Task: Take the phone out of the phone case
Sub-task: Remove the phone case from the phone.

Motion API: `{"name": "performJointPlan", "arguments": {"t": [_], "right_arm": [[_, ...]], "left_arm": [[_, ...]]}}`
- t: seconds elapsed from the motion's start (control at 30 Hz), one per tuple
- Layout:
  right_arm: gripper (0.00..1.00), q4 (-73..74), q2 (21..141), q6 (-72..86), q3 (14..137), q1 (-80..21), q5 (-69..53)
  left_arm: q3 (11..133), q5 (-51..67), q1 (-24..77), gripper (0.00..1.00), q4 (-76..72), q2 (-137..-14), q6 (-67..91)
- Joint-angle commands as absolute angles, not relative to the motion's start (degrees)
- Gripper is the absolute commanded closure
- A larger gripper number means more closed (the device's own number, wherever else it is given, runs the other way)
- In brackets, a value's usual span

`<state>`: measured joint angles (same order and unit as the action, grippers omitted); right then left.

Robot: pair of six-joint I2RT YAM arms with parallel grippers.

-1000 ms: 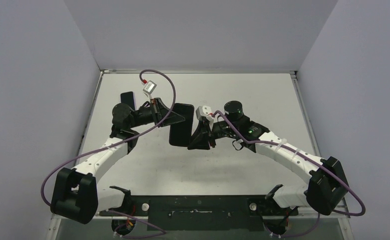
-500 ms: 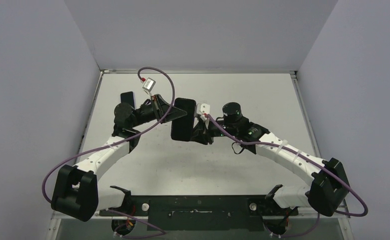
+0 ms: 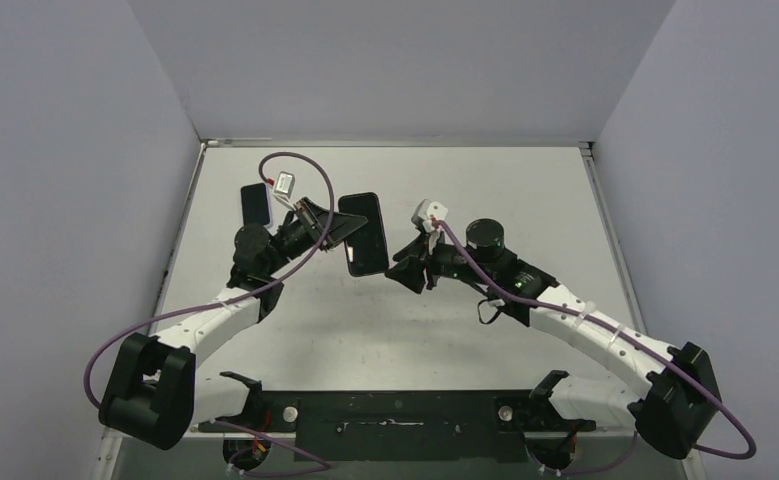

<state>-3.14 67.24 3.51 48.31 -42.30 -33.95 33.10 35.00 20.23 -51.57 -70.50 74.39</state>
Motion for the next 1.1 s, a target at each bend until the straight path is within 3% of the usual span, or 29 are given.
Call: {"name": "performJointPlan", "arguments": {"t": [0.0, 0.17, 0.3, 0.5, 1.07], "right_arm": [[0.54, -8.6, 61.4, 10.8, 46.8, -41.1, -28.1], [0.37, -4.3, 56.9, 21.1, 47.2, -41.0, -26.4], [0.32, -4.9, 55.6, 32.1, 46.8, -41.0, -26.4], [0.31, -9.7, 56.6, 46.0, 45.3, -40.9, -28.7], [0.41, -19.6, 60.9, 56.8, 43.3, -39.0, -30.6]], "left_arm": [[34.2, 29.7, 21.9, 1.0, -56.7, -69.3, 77.1], [34.7, 25.9, 22.0, 1.0, -58.7, -70.8, 76.3], [34.2, 23.6, 22.1, 1.0, -60.0, -71.2, 76.6], [33.2, 20.7, 22.4, 1.0, -61.8, -71.4, 78.0], [33.4, 18.6, 24.6, 1.0, -65.3, -72.2, 80.2]]}}
